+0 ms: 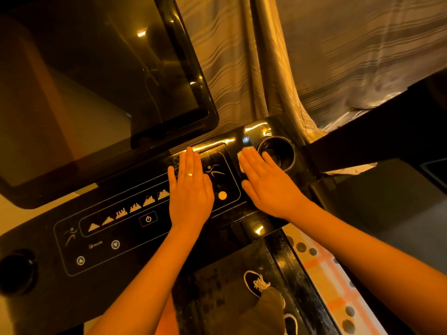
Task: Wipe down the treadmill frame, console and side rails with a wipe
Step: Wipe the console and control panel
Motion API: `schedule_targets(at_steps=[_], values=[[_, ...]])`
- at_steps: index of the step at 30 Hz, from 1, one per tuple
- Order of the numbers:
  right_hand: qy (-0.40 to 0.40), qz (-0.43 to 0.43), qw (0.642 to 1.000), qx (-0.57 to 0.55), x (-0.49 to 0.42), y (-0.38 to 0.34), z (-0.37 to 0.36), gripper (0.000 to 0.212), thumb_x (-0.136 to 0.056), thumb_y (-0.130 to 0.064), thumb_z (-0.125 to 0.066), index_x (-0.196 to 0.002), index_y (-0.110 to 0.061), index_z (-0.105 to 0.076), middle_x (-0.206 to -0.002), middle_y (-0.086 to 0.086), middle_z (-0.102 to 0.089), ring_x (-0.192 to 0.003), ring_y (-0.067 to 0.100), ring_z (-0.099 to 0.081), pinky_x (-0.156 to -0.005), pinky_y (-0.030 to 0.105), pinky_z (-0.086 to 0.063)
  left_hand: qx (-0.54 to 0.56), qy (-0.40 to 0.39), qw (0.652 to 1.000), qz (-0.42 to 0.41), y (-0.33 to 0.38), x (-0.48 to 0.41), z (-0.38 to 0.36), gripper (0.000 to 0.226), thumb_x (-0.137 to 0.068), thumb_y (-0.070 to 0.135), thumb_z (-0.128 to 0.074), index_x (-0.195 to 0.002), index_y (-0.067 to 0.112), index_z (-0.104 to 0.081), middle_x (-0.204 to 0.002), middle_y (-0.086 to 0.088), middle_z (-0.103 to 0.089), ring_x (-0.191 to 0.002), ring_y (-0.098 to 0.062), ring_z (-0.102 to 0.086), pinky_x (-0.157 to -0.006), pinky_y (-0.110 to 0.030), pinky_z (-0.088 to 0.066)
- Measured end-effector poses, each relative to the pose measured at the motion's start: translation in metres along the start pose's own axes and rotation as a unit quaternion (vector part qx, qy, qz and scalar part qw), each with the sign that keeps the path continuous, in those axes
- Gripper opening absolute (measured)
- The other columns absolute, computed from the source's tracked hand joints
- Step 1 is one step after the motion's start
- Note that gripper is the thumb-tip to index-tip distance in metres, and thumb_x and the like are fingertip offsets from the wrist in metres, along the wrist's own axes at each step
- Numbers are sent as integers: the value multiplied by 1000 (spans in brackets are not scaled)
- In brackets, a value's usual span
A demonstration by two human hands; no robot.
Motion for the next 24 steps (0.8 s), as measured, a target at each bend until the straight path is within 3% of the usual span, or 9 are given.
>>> schedule_targets(at_steps=[8, 17, 21, 24], values=[[-40, -28, 999, 2, 59, 1, -19, 61, -108, -39, -22, -160, -12, -3, -167, 8, -1, -154, 19, 8, -123, 38, 4, 0, -7, 1000, -2, 0, 0, 1, 59, -105, 32, -20, -159, 8, -18, -167, -12, -12, -154, -26, -9, -123, -48, -7], [-54, -87, 995, 14, 91, 27, -21, 61, -107, -42, -17, -160, -14, -5, -167, 6, -2, -154, 17, 5, -123, 39, 2, -7, -10, 1000, -3, -1, 0, 0, 58, -107, 28, -28, -160, 8, -14, -167, -12, -9, -154, -25, -7, -123, -48, -7], [-38, -124, 992, -5, 95, 34, -21, 61, -106, -44, -13, -160, -15, -6, -166, 6, -5, -154, 17, 3, -124, 42, -4, -1, -11, 1000, -1, -1, 1, -1, 58, -107, 28, -27, -160, 8, -14, -167, -12, -9, -154, -25, -5, -123, -49, -7], [-16, -166, 986, -21, 94, 46, -18, 63, -105, -43, -13, -159, -12, -9, -166, 9, -12, -153, 18, -2, -122, 38, 1, 2, -11, 1000, -3, -1, 1, -1, 58, -107, 28, -26, -160, 8, -13, -167, -12, -8, -154, -24, -4, -123, -48, -6]])
Point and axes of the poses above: each hand's wrist, its own x-axis away from the middle knuckle, its own z-axis out of the back of the hand, y = z × x, the point moved 5 cm from there along -x, towards the middle knuckle
